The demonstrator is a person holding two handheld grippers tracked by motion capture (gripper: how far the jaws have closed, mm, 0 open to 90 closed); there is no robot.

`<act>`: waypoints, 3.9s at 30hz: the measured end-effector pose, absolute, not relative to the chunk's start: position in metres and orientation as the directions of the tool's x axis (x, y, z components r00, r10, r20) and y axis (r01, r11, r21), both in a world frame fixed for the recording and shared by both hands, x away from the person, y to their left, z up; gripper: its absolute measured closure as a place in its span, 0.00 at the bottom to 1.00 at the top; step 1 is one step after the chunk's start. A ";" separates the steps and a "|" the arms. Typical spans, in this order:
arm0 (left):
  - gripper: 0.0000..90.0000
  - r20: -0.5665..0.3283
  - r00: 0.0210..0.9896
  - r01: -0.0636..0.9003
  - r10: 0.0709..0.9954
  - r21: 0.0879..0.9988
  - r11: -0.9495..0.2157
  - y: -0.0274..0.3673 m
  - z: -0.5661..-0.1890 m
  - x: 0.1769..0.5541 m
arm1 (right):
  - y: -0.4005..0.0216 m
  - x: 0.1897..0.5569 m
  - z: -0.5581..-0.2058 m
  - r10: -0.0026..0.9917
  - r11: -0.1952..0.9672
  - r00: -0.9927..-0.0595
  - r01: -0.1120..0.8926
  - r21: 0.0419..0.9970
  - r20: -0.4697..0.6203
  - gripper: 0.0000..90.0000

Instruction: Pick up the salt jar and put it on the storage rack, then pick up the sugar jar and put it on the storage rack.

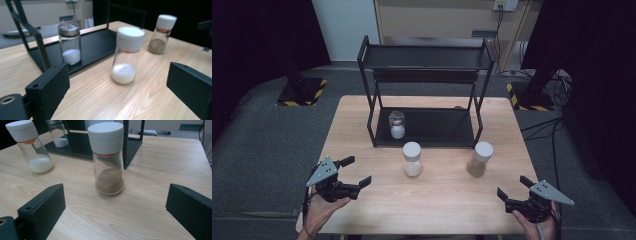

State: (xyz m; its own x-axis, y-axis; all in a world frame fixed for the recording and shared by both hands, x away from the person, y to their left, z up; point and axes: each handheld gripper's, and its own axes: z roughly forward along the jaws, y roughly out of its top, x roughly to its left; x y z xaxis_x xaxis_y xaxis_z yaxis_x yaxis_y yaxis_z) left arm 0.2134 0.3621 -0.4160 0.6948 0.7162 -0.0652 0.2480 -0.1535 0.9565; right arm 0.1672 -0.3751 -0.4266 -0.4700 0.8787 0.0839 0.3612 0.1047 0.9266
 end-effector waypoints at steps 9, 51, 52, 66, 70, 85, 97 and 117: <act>0.04 -0.122 0.685 0.296 0.719 0.948 -0.121 0.372 -0.442 0.214 | -0.375 0.168 -0.427 0.874 0.111 -0.478 0.359 0.927 0.081 0.02; 0.04 -0.149 0.666 0.301 0.731 0.950 -0.081 0.392 -0.464 0.208 | -0.374 0.168 -0.426 0.870 0.114 -0.488 0.350 0.930 0.077 0.03; 0.04 -0.150 0.666 0.302 0.731 0.950 -0.080 0.392 -0.464 0.209 | -0.374 0.168 -0.426 0.870 0.113 -0.488 0.350 0.930 0.077 0.03; 0.05 -0.166 0.668 0.311 0.725 0.948 -0.070 0.392 -0.464 0.211 | -0.375 0.167 -0.426 0.872 0.111 -0.483 0.353 0.929 0.079 0.03; 0.05 -0.160 0.668 0.316 0.727 0.945 -0.082 0.390 -0.463 0.211 | -0.377 0.168 -0.428 0.874 0.098 -0.477 0.359 0.928 0.093 0.03; 0.05 -0.170 0.665 0.322 0.727 0.944 -0.074 0.391 -0.464 0.212 | -0.371 0.167 -0.425 0.873 0.125 -0.483 0.345 0.930 0.062 0.03; 0.05 -0.174 0.661 0.333 0.730 0.940 -0.078 0.391 -0.464 0.214 | -0.356 0.177 -0.410 0.853 0.151 -0.521 0.319 0.936 0.040 0.05; 0.05 -0.148 0.661 0.333 0.736 0.936 -0.111 0.390 -0.462 0.213 | -0.312 0.226 -0.363 0.757 0.207 -0.653 0.285 0.936 0.031 0.04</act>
